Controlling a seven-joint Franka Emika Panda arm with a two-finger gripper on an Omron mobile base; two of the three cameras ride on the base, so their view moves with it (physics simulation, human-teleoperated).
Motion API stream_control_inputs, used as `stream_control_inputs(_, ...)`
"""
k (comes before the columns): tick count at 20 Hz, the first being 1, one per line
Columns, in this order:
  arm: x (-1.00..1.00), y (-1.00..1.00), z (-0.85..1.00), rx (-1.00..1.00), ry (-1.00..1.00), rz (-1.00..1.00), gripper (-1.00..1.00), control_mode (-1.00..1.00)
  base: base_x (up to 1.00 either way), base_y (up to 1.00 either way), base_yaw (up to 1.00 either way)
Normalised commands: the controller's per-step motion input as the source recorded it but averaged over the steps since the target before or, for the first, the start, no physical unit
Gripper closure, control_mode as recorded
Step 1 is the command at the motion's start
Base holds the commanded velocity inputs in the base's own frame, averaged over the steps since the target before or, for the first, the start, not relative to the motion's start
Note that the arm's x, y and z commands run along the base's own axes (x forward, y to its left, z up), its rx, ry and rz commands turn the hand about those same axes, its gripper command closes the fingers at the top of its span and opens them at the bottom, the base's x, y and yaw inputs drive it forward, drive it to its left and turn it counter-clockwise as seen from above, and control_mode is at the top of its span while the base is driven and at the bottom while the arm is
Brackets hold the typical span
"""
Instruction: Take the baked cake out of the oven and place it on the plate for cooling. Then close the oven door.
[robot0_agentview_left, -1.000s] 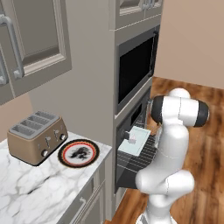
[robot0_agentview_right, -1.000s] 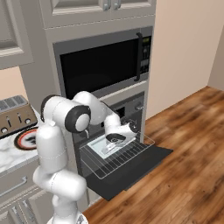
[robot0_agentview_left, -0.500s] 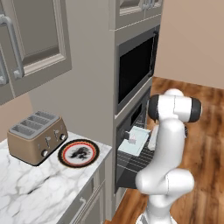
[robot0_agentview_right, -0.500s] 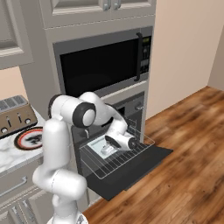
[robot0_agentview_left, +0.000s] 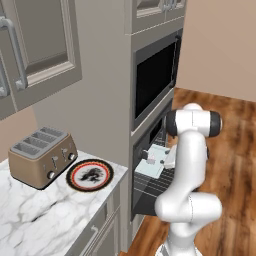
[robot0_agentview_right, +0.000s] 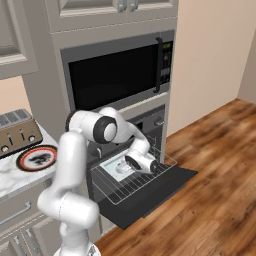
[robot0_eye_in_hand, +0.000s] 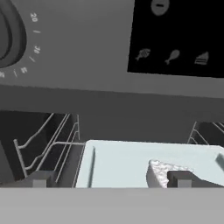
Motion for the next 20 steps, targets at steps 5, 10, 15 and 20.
stream_control_inputs(5,0.15,0.07,-0.36,0.08,0.0,-0.01,-1.0,-1.0,0.0,0.0,0.0)
stream_control_inputs(10,0.03,0.13,-0.4,0.0,-0.01,0.0,-1.0,-1.0,0.0,0.0,0.0)
stream_control_inputs(15,0.33,0.09,-0.09,0.0,0.0,-0.04,-1.0,-1.0,0.0,0.0,0.0)
stream_control_inputs(20,0.32,0.09,-0.1,0.0,0.0,-0.04,-1.0,-1.0,0.0,0.0,0.0)
